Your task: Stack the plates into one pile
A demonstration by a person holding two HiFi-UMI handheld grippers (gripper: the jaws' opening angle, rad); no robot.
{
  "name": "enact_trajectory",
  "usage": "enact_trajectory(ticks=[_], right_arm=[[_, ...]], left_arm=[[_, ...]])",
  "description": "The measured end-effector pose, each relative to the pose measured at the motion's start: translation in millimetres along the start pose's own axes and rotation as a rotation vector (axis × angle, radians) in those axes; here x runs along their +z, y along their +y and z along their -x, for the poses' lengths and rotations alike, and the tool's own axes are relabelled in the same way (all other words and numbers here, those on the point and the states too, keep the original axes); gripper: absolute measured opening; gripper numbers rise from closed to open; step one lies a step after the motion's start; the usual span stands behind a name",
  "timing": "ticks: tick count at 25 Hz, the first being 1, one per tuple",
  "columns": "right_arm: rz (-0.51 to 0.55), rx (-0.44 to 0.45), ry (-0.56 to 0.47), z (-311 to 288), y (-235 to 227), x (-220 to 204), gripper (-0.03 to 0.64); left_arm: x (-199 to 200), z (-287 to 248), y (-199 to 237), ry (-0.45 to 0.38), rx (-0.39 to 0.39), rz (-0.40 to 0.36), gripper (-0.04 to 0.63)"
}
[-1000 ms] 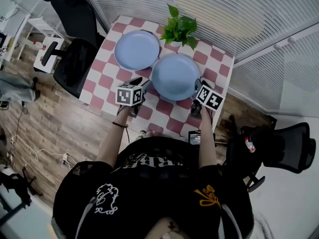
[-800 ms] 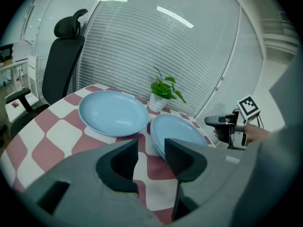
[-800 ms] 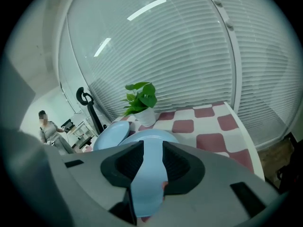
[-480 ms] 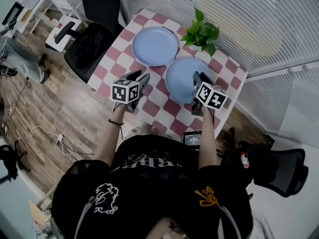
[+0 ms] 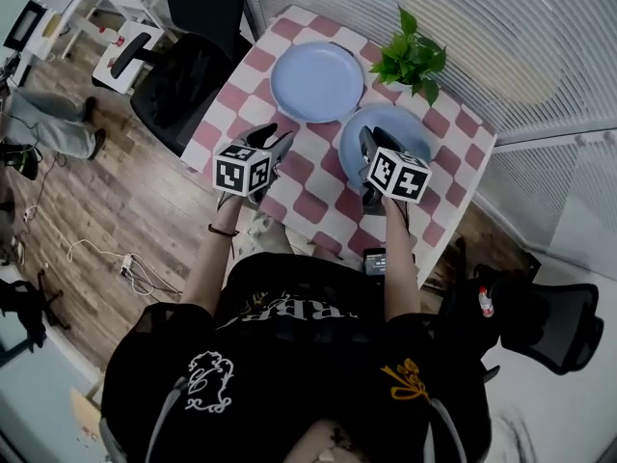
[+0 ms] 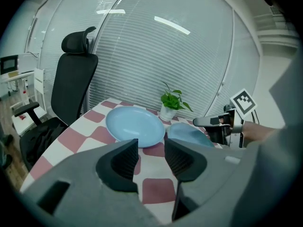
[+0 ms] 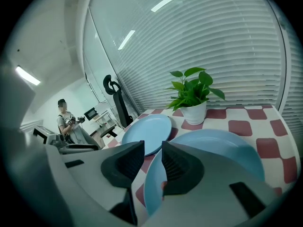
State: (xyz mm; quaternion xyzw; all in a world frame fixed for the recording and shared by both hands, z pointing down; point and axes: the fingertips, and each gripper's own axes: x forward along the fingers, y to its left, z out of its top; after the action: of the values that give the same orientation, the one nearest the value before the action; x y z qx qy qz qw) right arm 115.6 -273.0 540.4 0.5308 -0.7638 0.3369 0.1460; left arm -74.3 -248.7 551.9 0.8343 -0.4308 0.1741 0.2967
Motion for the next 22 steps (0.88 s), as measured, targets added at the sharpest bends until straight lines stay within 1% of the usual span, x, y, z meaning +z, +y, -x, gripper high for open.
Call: enact_trajectory(ticks=[2, 5, 14, 18, 22], right_arm=[[-0.025, -0.016, -0.003, -6.9, 9.3, -3.1, 0.112], [-0.089, -0.035, -0.019, -18.5, 25.3, -7.5, 0.110], [-0.261, -0.098, -0.045, -53.2, 62.3, -19.8, 0.110], [-0.332, -0.127, -0.029, -66.8, 71.3, -30.8, 0.110], [-0.420, -0.153, -0.011, -78.8, 73.8, -42.8, 0.110]], left_arm=[[3.3, -0.9, 14.5, 0.014, -0.018, -0.007, 0.181], [10.7, -0.7, 38.7, 0.032, -0.048, -0.022, 0.181], [36.2, -14.2, 96.5, 0.086, -0.145, -0.093, 0.181], [52.5, -27.7, 117.5, 0.103, -0.180, -0.119, 0.181], [70.2, -51.2, 133.2, 0.131, -0.219, -0.164, 0.181]])
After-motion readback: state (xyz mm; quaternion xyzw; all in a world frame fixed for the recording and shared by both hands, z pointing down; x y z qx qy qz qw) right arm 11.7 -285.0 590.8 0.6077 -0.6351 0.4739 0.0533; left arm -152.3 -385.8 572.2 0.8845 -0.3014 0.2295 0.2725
